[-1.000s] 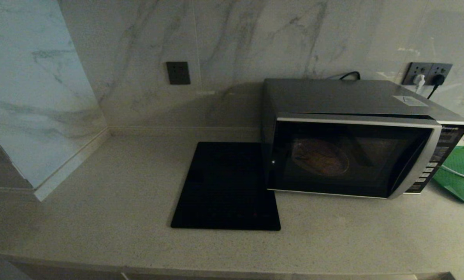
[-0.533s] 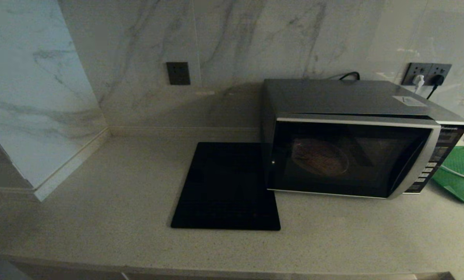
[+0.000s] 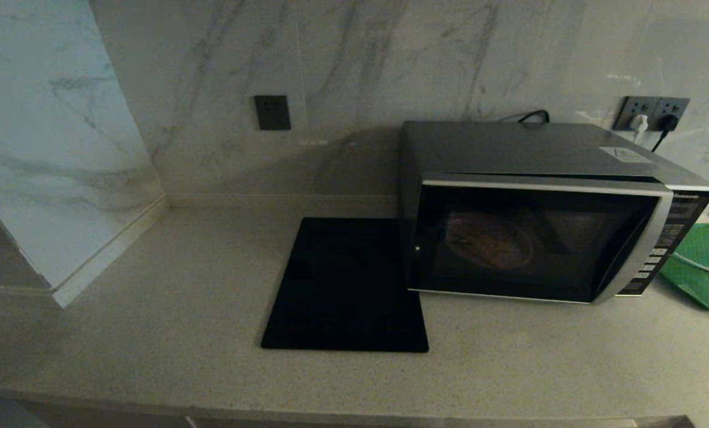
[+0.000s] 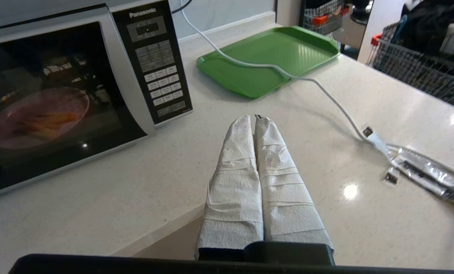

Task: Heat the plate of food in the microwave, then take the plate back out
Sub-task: Open the microwave oven

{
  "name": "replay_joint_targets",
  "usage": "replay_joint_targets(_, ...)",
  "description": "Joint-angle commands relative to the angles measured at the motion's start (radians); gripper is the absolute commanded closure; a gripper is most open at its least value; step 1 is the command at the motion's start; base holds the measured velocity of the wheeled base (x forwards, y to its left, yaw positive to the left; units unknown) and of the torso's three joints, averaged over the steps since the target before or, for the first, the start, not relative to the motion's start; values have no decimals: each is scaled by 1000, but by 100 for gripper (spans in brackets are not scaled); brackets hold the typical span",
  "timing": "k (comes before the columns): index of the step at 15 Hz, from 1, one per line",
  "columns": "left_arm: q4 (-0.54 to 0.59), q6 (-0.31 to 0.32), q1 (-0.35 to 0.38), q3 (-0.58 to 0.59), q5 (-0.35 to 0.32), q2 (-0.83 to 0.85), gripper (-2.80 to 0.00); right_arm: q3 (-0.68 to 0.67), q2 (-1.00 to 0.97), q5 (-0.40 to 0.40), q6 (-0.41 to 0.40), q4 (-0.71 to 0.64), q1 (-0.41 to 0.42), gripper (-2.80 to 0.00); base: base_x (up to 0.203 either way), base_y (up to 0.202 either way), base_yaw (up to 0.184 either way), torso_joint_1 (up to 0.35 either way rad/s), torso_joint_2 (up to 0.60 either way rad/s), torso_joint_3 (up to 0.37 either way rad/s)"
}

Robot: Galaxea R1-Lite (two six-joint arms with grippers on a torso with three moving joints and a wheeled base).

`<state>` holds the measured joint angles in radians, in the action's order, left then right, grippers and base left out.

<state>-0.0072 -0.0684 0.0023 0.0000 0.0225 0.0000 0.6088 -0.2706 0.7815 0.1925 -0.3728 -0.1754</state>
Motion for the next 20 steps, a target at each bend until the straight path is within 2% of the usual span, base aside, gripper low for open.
replay_joint_targets(1, 0, -1, 1, 0, 1, 0, 0, -2, 1, -4, 2, 0, 23, 0, 0, 0, 0, 0, 0, 0)
replay_joint_targets(3, 0, -1, 1, 0, 1, 0, 0, 0, 1, -30, 14, -2, 33, 0, 0, 0, 0, 0, 0, 0)
replay_joint_targets(10, 0, -1, -1, 0, 1, 1, 0, -3, 1, -33, 39, -13, 37, 0, 0, 0, 0, 0, 0, 0)
replay_joint_targets(12, 0, -1, 1, 0, 1, 0, 0, -1, 0, -53, 37, -18, 68, 0, 0, 0, 0, 0, 0, 0)
replay_joint_targets(16, 0, -1, 0, 0, 1, 2, 0, -19, 70, -234, 18, -84, 175, 0, 0, 0, 0, 0, 0, 0)
replay_joint_targets(18, 0, -1, 0, 0, 1, 0, 0, -43, 74, -306, 63, -92, 181, 0, 0, 0, 0, 0, 0, 0)
replay_joint_targets(20, 0, -1, -1, 0, 1, 2, 0, -73, 81, -420, 78, -91, 180, 0, 0, 0, 0, 0, 0, 0)
